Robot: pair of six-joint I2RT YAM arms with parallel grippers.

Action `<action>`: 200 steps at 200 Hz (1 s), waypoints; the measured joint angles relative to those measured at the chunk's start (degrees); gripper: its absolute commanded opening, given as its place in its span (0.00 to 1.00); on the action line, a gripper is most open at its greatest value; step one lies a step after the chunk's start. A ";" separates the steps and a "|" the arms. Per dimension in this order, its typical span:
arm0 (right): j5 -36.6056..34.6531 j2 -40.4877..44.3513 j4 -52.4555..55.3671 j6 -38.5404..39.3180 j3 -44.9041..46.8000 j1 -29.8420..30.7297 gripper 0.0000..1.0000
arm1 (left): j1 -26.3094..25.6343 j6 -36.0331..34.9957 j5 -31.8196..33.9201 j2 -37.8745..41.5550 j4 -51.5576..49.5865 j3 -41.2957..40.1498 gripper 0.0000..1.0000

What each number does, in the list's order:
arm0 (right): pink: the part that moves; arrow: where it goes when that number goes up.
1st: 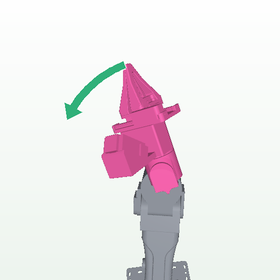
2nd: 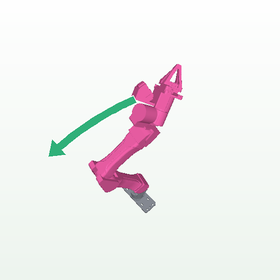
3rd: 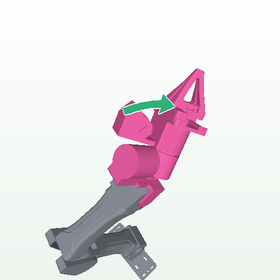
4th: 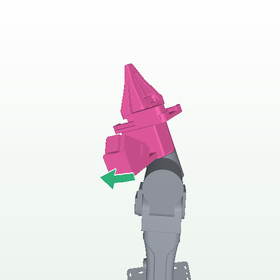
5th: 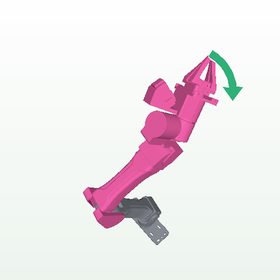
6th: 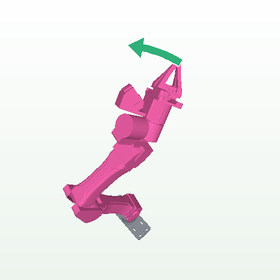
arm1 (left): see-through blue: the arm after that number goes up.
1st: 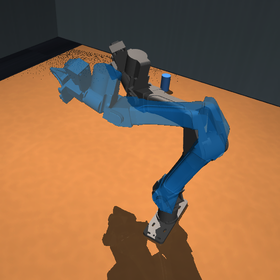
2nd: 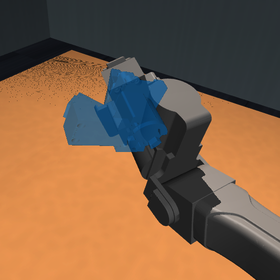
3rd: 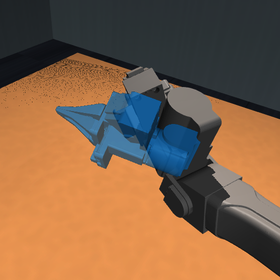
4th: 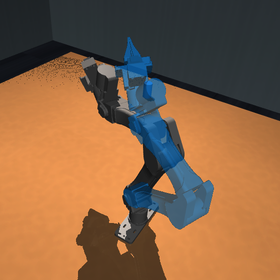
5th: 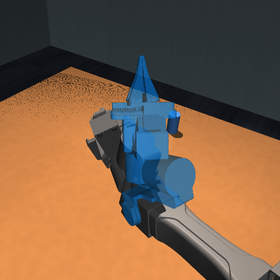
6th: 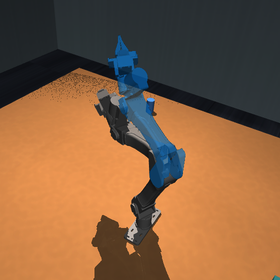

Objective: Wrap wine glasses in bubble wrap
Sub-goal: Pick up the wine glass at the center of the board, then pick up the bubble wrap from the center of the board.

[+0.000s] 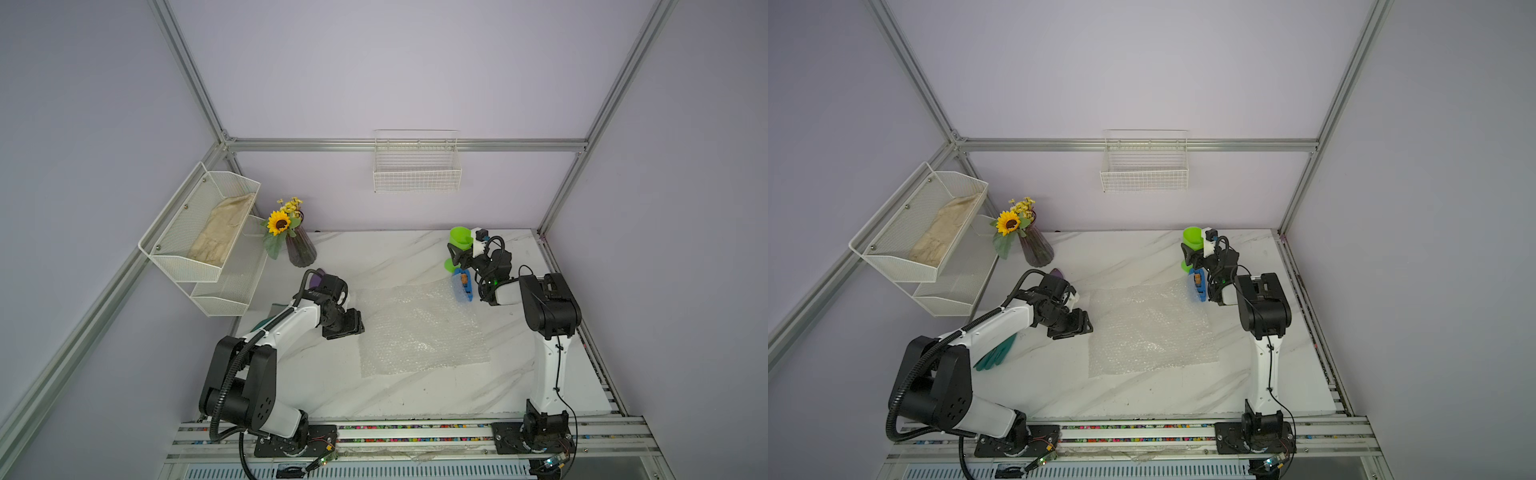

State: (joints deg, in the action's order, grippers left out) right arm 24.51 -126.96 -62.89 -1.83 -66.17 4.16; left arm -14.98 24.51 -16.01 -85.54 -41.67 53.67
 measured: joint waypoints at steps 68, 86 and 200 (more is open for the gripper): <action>-0.90 13.03 6.25 1.05 4.33 0.00 0.79 | 0.09 0.48 -1.14 1.84 1.36 -1.14 0.65; -1.05 19.91 11.89 0.02 3.98 0.28 0.78 | 0.22 1.42 -2.64 1.92 2.82 -3.39 0.63; 1.99 35.85 62.38 -25.70 0.85 15.12 0.66 | 3.06 1.27 -13.03 -6.75 14.71 -7.21 0.24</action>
State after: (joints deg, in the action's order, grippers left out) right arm 26.50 -91.11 -0.51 -27.53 -65.32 19.29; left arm -11.92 25.78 -29.04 -92.29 -26.96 46.46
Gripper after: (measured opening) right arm 0.755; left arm 0.347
